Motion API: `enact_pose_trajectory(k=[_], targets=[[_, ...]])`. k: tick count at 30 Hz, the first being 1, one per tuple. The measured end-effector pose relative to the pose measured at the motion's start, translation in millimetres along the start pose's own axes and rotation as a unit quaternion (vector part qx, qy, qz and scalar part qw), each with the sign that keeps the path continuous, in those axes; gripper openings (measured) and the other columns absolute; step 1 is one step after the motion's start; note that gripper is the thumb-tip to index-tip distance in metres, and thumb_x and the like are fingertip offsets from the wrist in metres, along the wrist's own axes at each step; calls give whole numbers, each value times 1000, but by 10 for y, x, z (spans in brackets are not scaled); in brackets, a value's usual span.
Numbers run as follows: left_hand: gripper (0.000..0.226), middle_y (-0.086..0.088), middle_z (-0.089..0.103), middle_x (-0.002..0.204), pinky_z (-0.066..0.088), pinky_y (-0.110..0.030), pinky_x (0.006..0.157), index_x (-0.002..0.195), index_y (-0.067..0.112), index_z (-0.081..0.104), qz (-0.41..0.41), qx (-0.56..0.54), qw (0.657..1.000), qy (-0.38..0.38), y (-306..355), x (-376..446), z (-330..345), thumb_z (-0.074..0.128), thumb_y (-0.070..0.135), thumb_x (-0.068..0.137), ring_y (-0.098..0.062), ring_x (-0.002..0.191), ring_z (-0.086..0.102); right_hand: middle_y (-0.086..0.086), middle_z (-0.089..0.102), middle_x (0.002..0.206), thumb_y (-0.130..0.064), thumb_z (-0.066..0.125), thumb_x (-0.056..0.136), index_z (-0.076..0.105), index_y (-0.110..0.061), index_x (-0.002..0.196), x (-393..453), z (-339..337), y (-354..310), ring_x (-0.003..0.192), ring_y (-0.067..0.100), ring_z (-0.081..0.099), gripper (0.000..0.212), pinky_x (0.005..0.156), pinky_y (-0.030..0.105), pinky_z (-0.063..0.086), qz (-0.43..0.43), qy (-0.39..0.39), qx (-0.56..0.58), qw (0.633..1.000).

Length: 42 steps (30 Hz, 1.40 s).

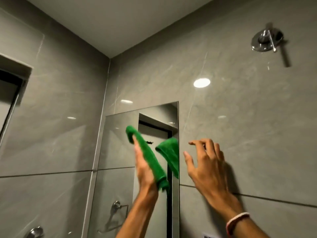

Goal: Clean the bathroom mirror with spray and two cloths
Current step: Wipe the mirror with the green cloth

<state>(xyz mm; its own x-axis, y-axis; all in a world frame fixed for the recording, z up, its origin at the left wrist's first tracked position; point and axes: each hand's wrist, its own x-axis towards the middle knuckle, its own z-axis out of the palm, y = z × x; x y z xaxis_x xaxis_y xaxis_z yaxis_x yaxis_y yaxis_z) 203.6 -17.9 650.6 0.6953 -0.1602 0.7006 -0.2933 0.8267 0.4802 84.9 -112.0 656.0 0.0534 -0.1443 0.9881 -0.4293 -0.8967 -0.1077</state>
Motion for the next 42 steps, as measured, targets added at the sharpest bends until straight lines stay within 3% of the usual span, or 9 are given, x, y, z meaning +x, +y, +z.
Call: enact_pose_trajectory(k=[1, 3, 5, 7, 12, 20, 29, 36, 42], targets=[[54, 3, 20, 169, 33, -26, 122, 158, 38, 25, 77, 97, 991, -53, -15, 240, 220, 21, 53, 107, 2, 148, 34, 12, 70, 122, -33, 78, 86, 73, -18, 122, 100, 20, 78, 109, 36, 67, 40, 89, 47, 56, -25, -12, -61, 998], [51, 3, -9, 172, 5, -39, 131, 160, 42, 9, 179, 306, 923, -146, -180, 738, 587, 22, 38, 110, -5, 157, -2, 20, 64, 146, -34, 74, 89, 66, -18, 141, 294, 96, 164, 132, 40, 63, 55, 106, 53, 52, -72, -61, -155, 983], [54, -1, -16, 172, -3, -52, 130, 159, 44, 6, 234, 466, 838, -162, -407, 1028, 742, 26, 40, 109, -17, 159, -14, 23, 35, 170, -42, 52, 100, 42, -22, 160, 384, 192, 223, 158, 38, 36, 65, 128, 57, 30, -115, -104, -236, 959], [56, 1, -12, 173, -2, -47, 130, 159, 47, 6, 296, 493, 806, -141, -591, 1156, 726, 25, 45, 107, -15, 159, -13, 21, 20, 175, -48, 35, 101, 30, -24, 165, 426, 283, 283, 163, 35, 21, 68, 132, 61, 16, -140, -102, -275, 946], [54, 4, 4, 173, 4, -42, 130, 157, 51, 12, 338, 478, 806, -90, -650, 1756, 400, 23, 50, 104, -12, 160, 1, 23, 23, 173, -53, 33, 99, 29, -26, 164, 527, 547, 408, 162, 37, 23, 71, 128, 71, 11, -173, -34, -310, 934], [52, -5, 4, 173, 7, -52, 130, 159, 44, 11, 103, 490, 863, 70, -934, 2820, -1172, 24, 43, 108, -24, 160, 5, 8, 2, 180, -62, 22, 97, 5, -39, 168, 679, 956, 684, 167, 23, -1, 76, 125, 73, 18, -189, 56, -289, 937], [55, -13, 11, 172, 5, -44, 128, 162, 31, 14, -198, 442, 834, 263, -2114, 811, -2619, 24, 42, 109, -29, 159, 10, 6, -1, 180, -63, 22, 98, 1, -44, 167, 715, 1007, 715, 164, 17, -14, 74, 122, 72, 29, -186, 74, -268, 942], [54, -13, 6, 172, 8, -52, 126, 160, 39, 18, -301, 347, 828, 323, -1969, -225, -1633, 26, 46, 107, -29, 160, 6, 21, 24, 174, -50, 27, 102, 31, -25, 164, 496, 570, 344, 161, 37, 25, 67, 127, 71, 11, -188, 16, -278, 942], [54, -6, -8, 173, 1, -59, 127, 159, 45, 10, -111, 375, 902, 184, -1160, 453, -45, 26, 43, 107, -24, 160, -7, 21, 27, 174, -63, 26, 96, 32, -24, 164, 599, 313, 421, 160, 35, 31, 79, 123, 61, 25, -217, -55, -313, 923]])
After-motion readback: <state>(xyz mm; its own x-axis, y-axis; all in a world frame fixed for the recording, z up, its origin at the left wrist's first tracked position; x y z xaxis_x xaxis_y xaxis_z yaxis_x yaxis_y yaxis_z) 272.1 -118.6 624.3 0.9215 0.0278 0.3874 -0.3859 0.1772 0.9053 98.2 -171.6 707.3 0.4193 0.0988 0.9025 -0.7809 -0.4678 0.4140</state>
